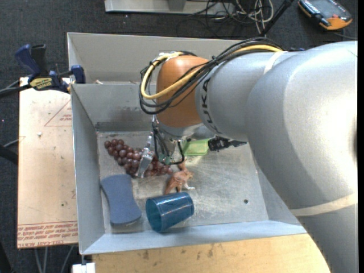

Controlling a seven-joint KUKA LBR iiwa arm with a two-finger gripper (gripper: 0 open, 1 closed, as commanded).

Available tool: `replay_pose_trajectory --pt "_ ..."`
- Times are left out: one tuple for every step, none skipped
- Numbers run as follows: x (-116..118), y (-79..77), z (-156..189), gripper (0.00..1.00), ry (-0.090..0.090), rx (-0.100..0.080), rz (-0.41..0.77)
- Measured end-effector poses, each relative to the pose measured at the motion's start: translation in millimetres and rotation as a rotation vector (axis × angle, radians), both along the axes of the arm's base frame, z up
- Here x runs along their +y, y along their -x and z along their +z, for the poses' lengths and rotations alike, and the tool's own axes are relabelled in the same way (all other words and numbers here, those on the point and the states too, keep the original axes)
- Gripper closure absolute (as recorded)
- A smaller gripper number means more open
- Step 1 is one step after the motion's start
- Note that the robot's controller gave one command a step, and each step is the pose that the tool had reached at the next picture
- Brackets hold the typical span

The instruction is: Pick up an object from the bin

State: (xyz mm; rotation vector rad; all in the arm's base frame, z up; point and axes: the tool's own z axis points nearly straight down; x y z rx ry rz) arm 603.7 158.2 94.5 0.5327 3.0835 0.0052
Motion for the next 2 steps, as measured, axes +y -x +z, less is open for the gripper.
replay_pose_trajectory --pt "0 1.9 9 1.00 0.001 0.010 0.000" --pt "0 3.8 29 1.00 0.002 0.017 0.001"
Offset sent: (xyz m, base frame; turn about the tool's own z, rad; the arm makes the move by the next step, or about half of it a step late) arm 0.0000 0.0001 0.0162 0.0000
